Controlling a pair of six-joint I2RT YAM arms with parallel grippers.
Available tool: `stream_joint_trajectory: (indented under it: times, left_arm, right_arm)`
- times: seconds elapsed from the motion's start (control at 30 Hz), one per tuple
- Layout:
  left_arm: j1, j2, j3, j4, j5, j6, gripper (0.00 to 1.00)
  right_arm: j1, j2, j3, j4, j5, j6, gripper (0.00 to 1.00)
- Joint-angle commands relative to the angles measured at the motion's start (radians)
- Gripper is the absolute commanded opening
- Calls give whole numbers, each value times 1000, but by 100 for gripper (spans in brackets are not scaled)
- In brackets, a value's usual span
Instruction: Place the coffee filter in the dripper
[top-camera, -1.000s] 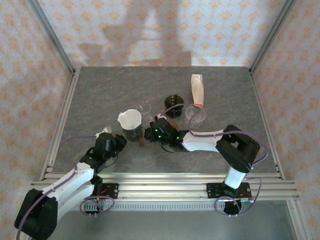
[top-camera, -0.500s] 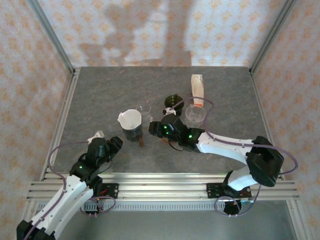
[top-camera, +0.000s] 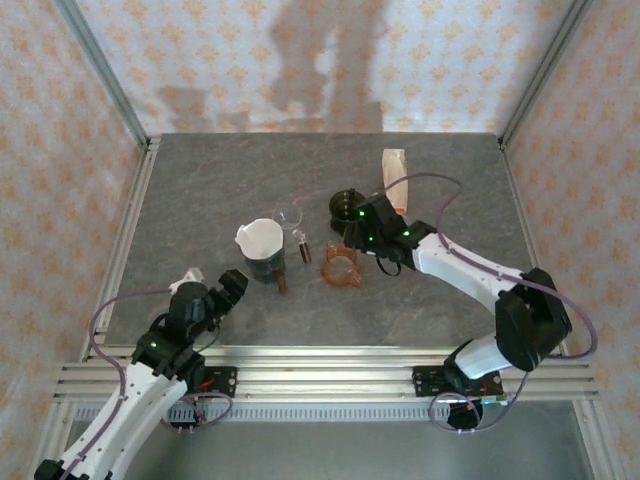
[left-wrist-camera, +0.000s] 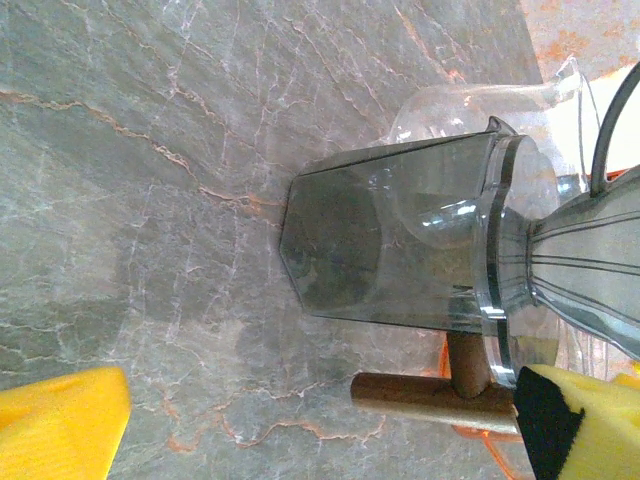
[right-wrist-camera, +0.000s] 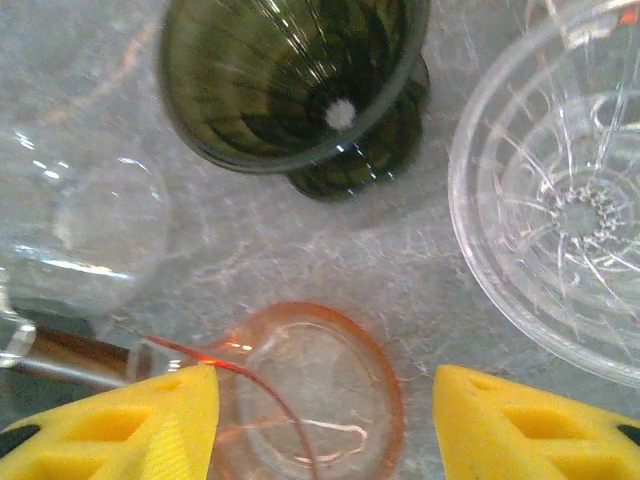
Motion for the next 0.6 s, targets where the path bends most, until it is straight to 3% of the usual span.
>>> stream_joint_trajectory:
  times: [0.0,0.23,0.43,0.57]
  left_arm:
    - [7,-40,7,-64,-13,-18,100]
    - [7,-90,-36,-71,18,-31,99]
    - [7,-24,-37,-43,30,-17,85]
    - [7,37,-37,2,45,-8,83]
  right_arm:
    - [-8,25,19,-19,-51,-39,58]
    - [-8,100,36,-21,-83,-55,50]
    - [-8,113,33,-27,-108,-69,34]
    - [-4,117,30,-48,-127,-87,33]
